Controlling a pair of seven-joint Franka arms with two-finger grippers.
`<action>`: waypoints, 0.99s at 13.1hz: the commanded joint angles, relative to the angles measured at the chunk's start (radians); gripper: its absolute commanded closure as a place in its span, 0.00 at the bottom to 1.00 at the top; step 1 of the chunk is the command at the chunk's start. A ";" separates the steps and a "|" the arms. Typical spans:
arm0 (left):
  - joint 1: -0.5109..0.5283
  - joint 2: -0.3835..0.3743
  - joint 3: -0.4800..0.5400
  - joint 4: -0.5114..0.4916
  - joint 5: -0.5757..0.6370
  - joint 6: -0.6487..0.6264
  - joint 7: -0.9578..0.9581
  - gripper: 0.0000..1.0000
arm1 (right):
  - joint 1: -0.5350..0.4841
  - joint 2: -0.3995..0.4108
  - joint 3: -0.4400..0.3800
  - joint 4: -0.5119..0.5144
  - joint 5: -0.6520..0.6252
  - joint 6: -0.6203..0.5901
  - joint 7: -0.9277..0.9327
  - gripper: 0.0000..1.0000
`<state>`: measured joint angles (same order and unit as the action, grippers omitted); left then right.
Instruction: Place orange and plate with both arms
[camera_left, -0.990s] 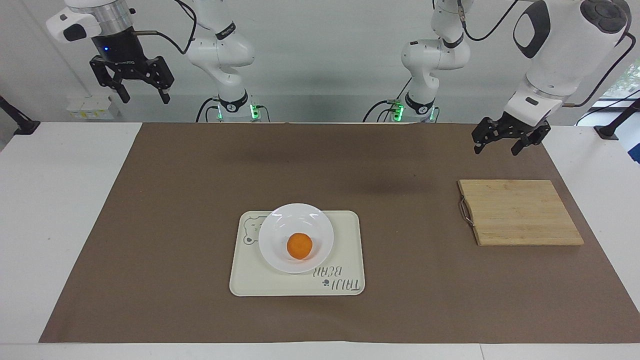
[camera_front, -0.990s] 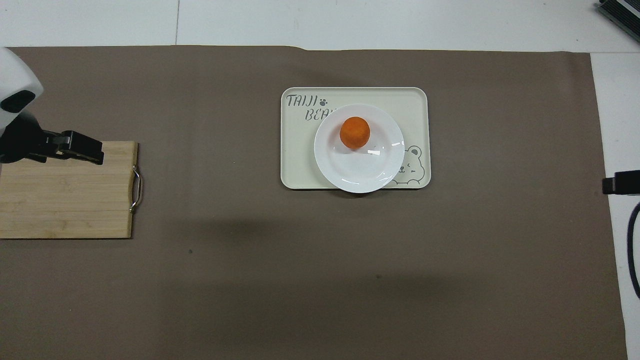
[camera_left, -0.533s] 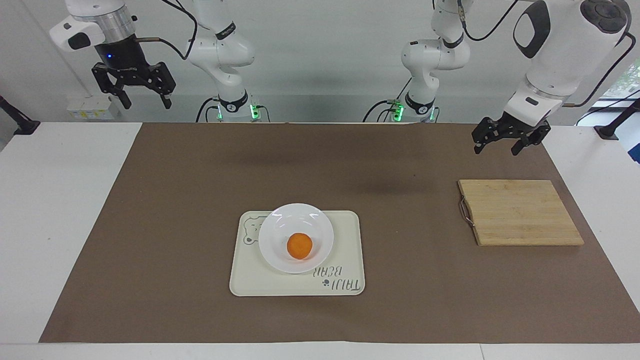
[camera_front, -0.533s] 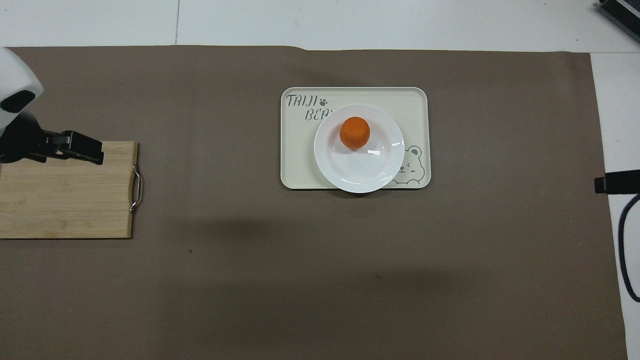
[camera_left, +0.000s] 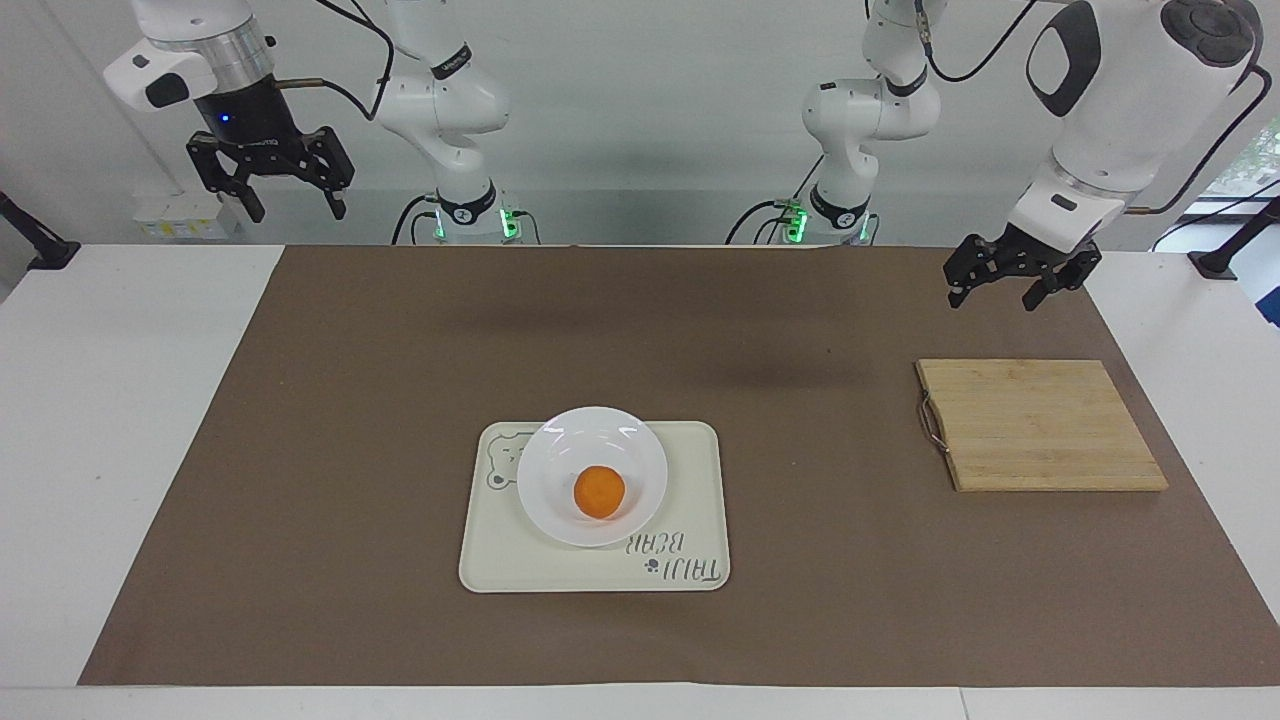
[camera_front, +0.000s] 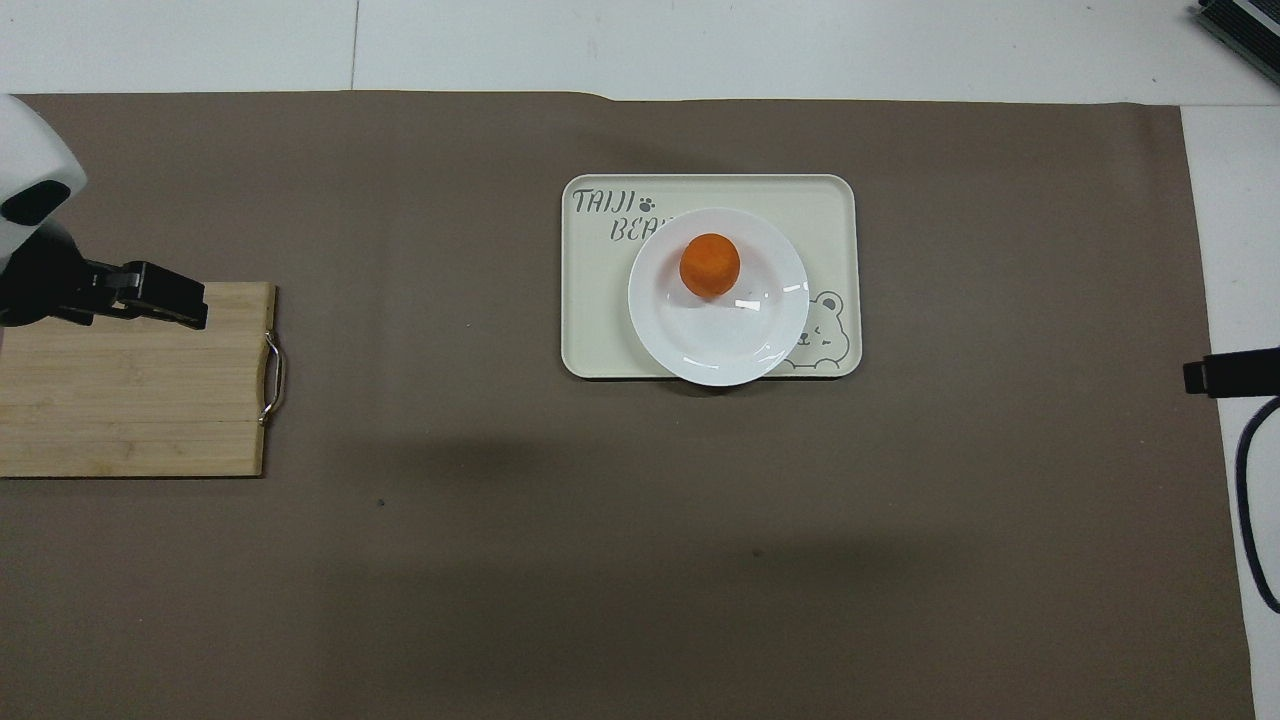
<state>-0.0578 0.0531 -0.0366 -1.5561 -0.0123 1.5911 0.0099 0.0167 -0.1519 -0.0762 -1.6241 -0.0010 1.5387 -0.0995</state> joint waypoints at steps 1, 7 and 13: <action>0.009 -0.019 -0.005 -0.019 0.008 -0.007 0.005 0.00 | -0.001 -0.014 0.004 -0.014 -0.022 0.003 -0.020 0.00; 0.009 -0.019 -0.005 -0.019 0.008 -0.007 0.005 0.00 | -0.003 -0.015 0.003 -0.014 -0.013 0.000 -0.020 0.00; 0.009 -0.019 -0.005 -0.019 0.008 -0.007 0.005 0.00 | -0.003 -0.015 0.003 -0.014 -0.013 -0.011 -0.020 0.00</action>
<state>-0.0578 0.0531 -0.0366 -1.5561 -0.0123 1.5911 0.0099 0.0169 -0.1520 -0.0762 -1.6241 -0.0010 1.5341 -0.0999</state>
